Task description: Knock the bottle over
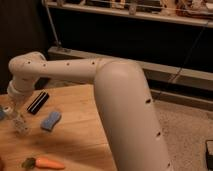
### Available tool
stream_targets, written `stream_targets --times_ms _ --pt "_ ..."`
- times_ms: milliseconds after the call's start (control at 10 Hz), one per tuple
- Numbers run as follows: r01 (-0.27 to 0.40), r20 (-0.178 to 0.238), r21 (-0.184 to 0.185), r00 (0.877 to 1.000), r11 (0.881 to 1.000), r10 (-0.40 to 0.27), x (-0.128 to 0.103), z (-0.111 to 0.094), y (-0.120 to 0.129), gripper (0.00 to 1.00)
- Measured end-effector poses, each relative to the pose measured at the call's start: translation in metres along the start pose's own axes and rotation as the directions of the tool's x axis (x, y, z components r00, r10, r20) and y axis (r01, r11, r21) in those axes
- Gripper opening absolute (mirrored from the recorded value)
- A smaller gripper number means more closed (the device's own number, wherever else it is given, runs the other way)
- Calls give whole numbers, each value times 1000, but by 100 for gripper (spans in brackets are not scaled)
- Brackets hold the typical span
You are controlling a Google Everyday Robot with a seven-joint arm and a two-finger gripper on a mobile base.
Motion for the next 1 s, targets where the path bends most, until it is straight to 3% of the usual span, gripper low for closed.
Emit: stream_targets --times_ms 100,300,400,500,600,800,1000 --pt "7 -33 37 999 999 -6 8 3 -13 0" --pt "21 -73 179 997 984 -8 12 3 -37 0" --pt "36 -81 263 997 964 -15 7 3 -41 0" --pt "40 -84 281 996 959 -17 6 3 -40 0" --pt "67 -102 369 994 927 -32 -1 9 -24 0" --pt "91 -119 388 992 917 -48 -3 19 -4 0" --pt "109 -134 382 989 918 -62 -4 29 11 0"
